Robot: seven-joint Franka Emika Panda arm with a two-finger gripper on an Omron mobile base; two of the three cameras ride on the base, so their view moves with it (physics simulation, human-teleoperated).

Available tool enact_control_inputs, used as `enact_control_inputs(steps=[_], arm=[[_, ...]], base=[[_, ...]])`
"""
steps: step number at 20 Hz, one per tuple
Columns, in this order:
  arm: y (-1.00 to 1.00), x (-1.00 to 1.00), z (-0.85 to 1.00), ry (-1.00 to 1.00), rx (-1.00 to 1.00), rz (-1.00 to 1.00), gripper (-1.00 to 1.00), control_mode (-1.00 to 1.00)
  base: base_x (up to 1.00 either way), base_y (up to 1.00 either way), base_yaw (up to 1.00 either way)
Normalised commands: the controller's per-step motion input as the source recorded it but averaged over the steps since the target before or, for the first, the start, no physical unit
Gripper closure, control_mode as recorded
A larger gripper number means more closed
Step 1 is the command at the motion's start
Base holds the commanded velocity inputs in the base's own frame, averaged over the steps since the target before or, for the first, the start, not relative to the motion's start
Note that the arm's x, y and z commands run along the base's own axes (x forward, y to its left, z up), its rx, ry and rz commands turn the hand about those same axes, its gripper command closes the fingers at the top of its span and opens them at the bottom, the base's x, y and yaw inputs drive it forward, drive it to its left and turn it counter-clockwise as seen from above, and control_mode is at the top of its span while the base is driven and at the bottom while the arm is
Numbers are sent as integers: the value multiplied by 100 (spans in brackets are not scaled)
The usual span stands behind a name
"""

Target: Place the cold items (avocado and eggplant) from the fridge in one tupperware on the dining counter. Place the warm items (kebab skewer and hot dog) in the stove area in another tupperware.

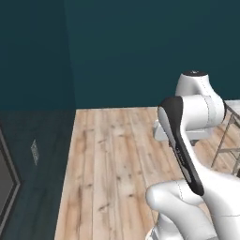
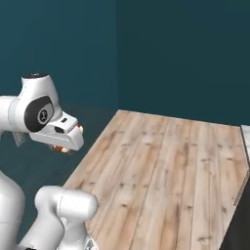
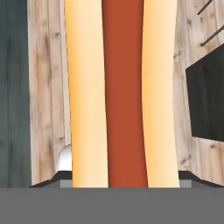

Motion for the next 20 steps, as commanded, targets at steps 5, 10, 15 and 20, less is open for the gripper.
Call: enact_control_inputs(steps=[5,10,15,20], arm=[[0,0,0,0,0,0,100,100],[0,0,0,0,0,0,100,100],[0,0,0,0,0,0,100,100],[0,0,0,0,0,0,100,100]], base=[[100,-35,-9],[100,11,-21],[100,40,-28],[100,51,-34]])
